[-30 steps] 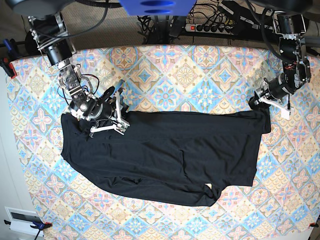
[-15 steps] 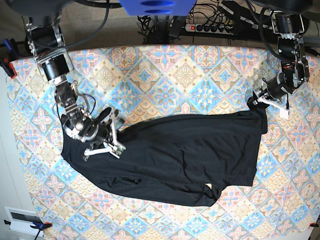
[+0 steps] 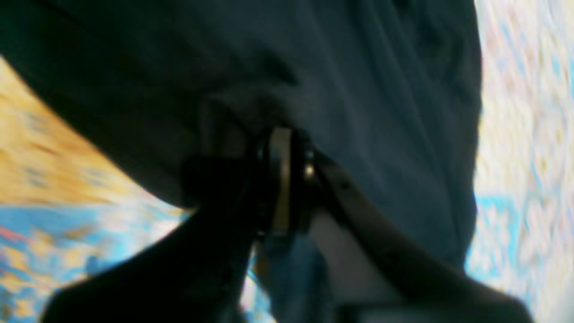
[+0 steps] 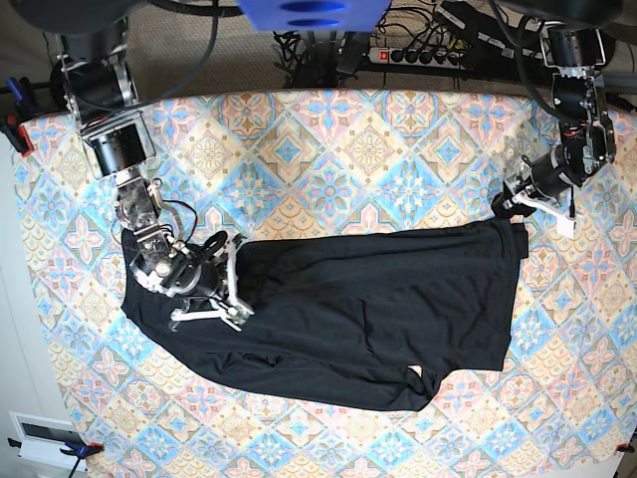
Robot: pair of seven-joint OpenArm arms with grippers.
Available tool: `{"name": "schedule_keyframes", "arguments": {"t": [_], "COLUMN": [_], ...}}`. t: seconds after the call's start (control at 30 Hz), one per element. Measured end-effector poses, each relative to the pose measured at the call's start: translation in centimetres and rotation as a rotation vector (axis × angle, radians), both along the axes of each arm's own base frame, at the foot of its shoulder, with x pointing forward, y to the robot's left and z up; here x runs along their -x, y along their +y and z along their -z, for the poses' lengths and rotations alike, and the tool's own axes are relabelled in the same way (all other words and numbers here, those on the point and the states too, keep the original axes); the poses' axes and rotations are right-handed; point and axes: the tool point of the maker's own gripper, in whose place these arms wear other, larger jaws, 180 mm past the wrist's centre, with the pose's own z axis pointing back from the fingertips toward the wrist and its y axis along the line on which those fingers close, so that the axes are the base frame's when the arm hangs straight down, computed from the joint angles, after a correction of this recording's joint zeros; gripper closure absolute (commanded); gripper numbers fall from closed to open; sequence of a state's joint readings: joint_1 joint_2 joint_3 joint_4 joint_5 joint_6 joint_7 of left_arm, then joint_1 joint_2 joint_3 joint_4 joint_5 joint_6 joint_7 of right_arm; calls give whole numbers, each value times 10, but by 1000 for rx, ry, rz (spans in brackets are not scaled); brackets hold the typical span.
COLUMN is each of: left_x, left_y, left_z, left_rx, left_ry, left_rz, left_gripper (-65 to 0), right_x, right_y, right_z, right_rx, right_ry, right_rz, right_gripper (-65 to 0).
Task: Layout the t-shirt on the table in an organized manner, then fold the t-shirt properly
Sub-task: 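Reposition the left gripper on the shirt shoulder corner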
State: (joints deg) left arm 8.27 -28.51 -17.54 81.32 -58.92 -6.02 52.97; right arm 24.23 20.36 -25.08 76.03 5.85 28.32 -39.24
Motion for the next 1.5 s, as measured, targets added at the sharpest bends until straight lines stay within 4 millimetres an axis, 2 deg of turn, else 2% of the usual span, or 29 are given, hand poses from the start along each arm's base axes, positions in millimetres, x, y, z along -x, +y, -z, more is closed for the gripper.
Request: {"name": "schedule_keyframes", "arguments": {"t": [0.1,0.2,0.3,0.37,0.47,0.53,0.63,0.77,0.8,0.87,0.93,1.0,1.07,1.17,1.27,1.5], "left_x": [0,-2,-12,-18,-26,-25,-19,-42,-45,-43,-31,-30,-38,-36,-29,-31], "left_y": [0,-1,0,1,-3,-11,-1,7,7,12,12,11,2,-18,-22,-35], "left_z": [0,-1,-8,-13,-14,-10,-6,-48,-53,-47,-34,-32,-36,-26,-11,-10], "left_rx": [0,3,2,2,25,37,-109,-325,-354,-402,-399,-396,-345,-243,-210,-167], "left_ry": [-1,-4,-31,-46,-63,-52,-19,-139,-155,-129,-73,-70,-112,-105,-64,-79], "left_rz": [0,2,-4,-9,-23,-13,29,97,108,100,112,111,82,80,55,51], "left_gripper": [-267,-267,-269,-271,-269,-267,-267,-267,-267,-267,-267,-267,-267,-267,-267,-267], "right_x": [-4,-5,6,14,29,41,49,53,55,59,58,57,58,58,58,58], "right_y": [2,4,10,5,-6,-1,4,-11,-13,-12,-9,-6,-7,-7,-7,-8], "right_z": [-14,-25,-26,-25,-14,-8,-9,-7,-5,-2,-5,-7,-6,-6,-6,-6], "right_rx": [10,2,-28,-49,-33,-43,-83,-69,-68,-67,-74,-87,-83,-81,-80,-80], "right_ry": [-43,-75,-82,-82,-59,-45,-42,-44,-38,-28,-36,-44,-40,-39,-39,-39], "right_rz": [-12,-17,-23,-4,24,13,15,55,59,58,53,49,50,51,51,52], "right_gripper": [-165,-214,-221,-221,-221,-221,-221,-221,-221,-221,-221,-221,-221,-221,-221,-221]}}
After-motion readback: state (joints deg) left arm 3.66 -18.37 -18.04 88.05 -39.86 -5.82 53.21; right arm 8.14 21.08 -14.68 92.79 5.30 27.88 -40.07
